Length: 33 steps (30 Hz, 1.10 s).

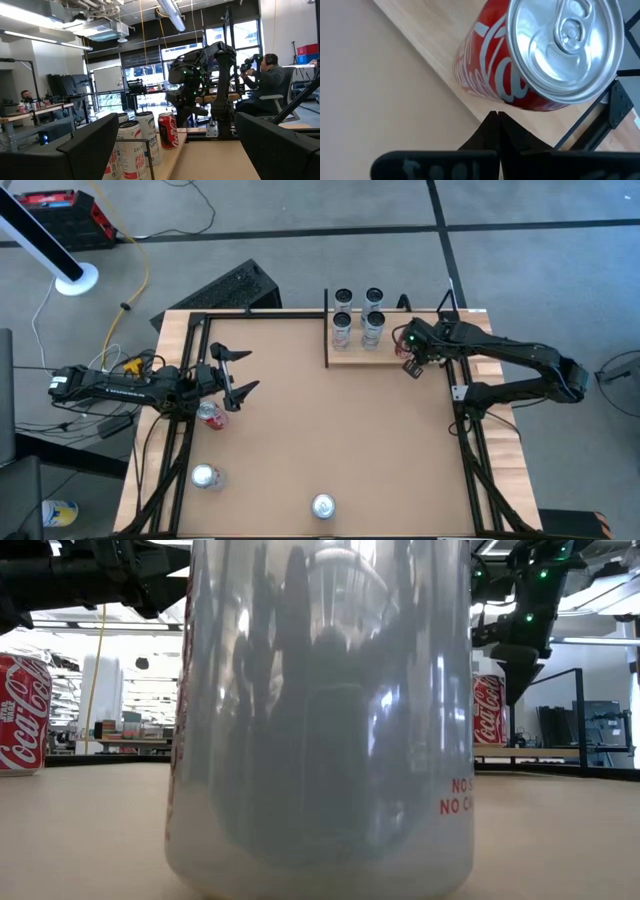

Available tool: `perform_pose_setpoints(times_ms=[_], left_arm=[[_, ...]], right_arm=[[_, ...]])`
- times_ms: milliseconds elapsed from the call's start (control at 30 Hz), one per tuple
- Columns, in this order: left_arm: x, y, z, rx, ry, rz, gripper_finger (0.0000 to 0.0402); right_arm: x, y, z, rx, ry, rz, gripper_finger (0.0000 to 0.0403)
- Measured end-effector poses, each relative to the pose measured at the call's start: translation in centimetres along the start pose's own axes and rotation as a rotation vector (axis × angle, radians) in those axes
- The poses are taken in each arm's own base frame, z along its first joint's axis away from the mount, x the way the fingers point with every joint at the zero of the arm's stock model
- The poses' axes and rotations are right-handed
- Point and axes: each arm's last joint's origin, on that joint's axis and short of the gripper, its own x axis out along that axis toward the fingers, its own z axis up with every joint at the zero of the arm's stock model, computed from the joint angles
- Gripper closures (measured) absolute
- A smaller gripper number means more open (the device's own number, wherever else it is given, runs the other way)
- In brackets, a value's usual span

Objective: Place canned beverage on shelf
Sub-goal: Put the top red soda can on the shelf

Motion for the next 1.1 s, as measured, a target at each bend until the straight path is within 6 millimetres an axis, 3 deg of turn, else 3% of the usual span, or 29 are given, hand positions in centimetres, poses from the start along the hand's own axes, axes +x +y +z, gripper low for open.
perform_pose_setpoints(times_ms=[533, 867, 1100], left_arm=[[0.0, 0.0, 0.0, 0.0, 0.001, 0.0, 0.0016], [0.0, 0.0, 0.0, 0.011, 0.004, -0.001, 0.0016], [0.0, 0.0, 0.0, 0.008, 0.004, -0.001, 0.0016]], right_arm=[[0.1, -0.4, 1.5, 0.036, -0.141, 0.002, 0.0382], [0.1, -0.2, 1.2, 0.032, -0.107, 0.035, 0.0386], [0.0, -0.6, 1.7, 0.061, -0.16, -0.055, 0.0386]])
